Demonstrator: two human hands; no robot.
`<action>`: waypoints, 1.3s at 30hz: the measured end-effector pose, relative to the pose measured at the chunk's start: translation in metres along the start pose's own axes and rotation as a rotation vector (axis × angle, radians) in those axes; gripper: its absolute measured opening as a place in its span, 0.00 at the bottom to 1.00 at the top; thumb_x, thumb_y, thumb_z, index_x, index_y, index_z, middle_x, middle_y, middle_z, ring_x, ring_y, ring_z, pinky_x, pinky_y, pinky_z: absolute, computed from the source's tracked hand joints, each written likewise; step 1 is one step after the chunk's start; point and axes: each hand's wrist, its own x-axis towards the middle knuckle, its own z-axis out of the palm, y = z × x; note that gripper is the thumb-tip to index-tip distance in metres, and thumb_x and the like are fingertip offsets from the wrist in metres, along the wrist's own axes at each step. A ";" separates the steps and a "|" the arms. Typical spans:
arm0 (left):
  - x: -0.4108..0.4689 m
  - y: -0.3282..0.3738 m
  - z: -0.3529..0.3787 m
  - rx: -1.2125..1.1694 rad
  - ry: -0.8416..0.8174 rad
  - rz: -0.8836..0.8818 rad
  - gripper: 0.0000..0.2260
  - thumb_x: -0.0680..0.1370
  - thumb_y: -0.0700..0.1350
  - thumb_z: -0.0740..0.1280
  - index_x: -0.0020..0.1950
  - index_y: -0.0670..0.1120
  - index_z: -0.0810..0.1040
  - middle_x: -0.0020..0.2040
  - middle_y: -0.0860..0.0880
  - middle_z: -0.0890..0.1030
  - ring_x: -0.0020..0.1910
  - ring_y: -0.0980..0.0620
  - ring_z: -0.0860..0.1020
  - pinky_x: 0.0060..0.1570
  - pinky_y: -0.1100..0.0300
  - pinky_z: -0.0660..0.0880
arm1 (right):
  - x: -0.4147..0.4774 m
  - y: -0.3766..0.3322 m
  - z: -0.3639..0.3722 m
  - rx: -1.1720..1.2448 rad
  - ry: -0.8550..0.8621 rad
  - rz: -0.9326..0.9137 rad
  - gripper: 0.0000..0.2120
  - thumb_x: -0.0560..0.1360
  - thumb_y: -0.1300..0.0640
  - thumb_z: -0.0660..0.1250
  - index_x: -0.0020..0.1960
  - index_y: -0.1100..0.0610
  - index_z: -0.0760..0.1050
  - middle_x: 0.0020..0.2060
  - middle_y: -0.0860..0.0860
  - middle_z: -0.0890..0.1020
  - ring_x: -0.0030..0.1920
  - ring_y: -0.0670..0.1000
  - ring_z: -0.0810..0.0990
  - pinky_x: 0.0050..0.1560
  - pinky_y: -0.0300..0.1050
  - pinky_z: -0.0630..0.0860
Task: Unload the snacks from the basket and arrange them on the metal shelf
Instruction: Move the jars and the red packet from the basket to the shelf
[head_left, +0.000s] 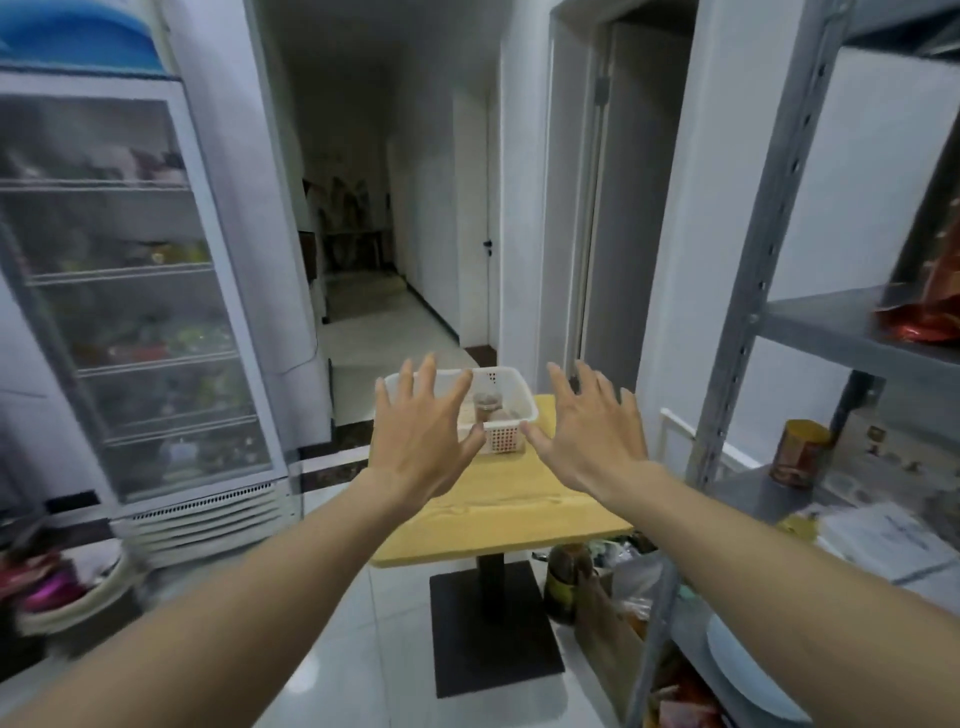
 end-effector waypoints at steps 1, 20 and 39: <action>0.015 -0.004 0.011 0.001 -0.001 -0.008 0.30 0.78 0.63 0.58 0.77 0.54 0.58 0.78 0.41 0.58 0.76 0.39 0.55 0.72 0.38 0.56 | 0.018 0.003 0.009 0.010 0.006 -0.006 0.34 0.79 0.35 0.54 0.78 0.52 0.52 0.74 0.57 0.62 0.73 0.59 0.62 0.69 0.57 0.62; 0.262 -0.112 0.286 -0.256 -0.244 -0.030 0.28 0.78 0.59 0.61 0.77 0.54 0.59 0.78 0.43 0.58 0.76 0.42 0.59 0.72 0.43 0.58 | 0.310 -0.007 0.243 0.272 -0.230 0.194 0.31 0.77 0.38 0.60 0.75 0.51 0.60 0.70 0.53 0.70 0.65 0.58 0.72 0.58 0.55 0.74; 0.406 -0.107 0.541 -0.633 -0.647 -0.243 0.33 0.73 0.51 0.73 0.75 0.57 0.63 0.76 0.43 0.58 0.71 0.41 0.66 0.66 0.45 0.70 | 0.469 0.058 0.451 0.438 -0.788 0.210 0.47 0.67 0.47 0.78 0.77 0.55 0.55 0.69 0.56 0.66 0.69 0.58 0.67 0.62 0.47 0.67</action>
